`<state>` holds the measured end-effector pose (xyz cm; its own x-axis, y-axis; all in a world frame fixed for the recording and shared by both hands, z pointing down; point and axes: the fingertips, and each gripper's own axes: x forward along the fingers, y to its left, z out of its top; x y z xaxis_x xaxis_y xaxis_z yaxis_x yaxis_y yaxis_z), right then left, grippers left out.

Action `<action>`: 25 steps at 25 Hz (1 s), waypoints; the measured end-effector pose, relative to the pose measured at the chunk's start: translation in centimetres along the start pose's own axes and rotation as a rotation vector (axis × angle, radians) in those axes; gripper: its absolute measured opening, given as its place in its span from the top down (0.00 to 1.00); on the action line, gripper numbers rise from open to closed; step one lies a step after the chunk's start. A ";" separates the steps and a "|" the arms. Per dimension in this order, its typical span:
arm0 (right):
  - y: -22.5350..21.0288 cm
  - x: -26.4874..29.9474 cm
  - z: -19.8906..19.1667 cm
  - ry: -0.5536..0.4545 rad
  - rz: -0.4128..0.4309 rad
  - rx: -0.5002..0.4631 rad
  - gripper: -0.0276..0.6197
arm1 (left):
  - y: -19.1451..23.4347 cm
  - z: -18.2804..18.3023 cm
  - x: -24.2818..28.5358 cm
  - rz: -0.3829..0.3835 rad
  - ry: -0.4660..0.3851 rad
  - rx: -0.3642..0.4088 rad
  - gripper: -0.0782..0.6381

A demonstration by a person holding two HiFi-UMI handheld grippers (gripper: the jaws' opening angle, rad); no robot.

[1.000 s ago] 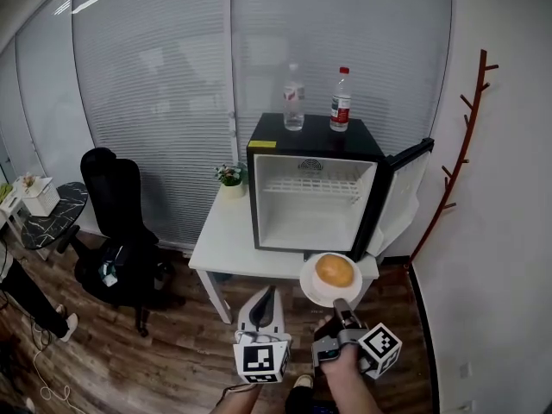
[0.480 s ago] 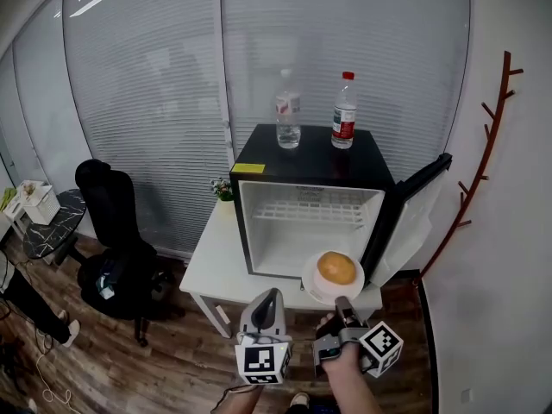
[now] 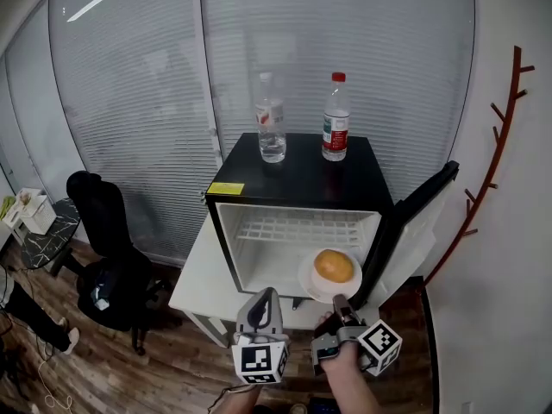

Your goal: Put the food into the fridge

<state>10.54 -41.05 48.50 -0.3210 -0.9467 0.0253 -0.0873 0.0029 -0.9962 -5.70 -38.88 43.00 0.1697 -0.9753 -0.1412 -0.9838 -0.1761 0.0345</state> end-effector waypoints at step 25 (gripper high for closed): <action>0.5 12.8 1.9 -0.139 -0.017 0.014 0.90 | 5.5 -3.0 13.2 -0.118 0.003 -0.031 0.85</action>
<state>8.13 -53.79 48.15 -0.1862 -0.9820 0.0316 -0.0784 -0.0172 -0.9968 -8.73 -53.10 44.30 0.2844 -0.9480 -0.1427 -0.9546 -0.2937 0.0489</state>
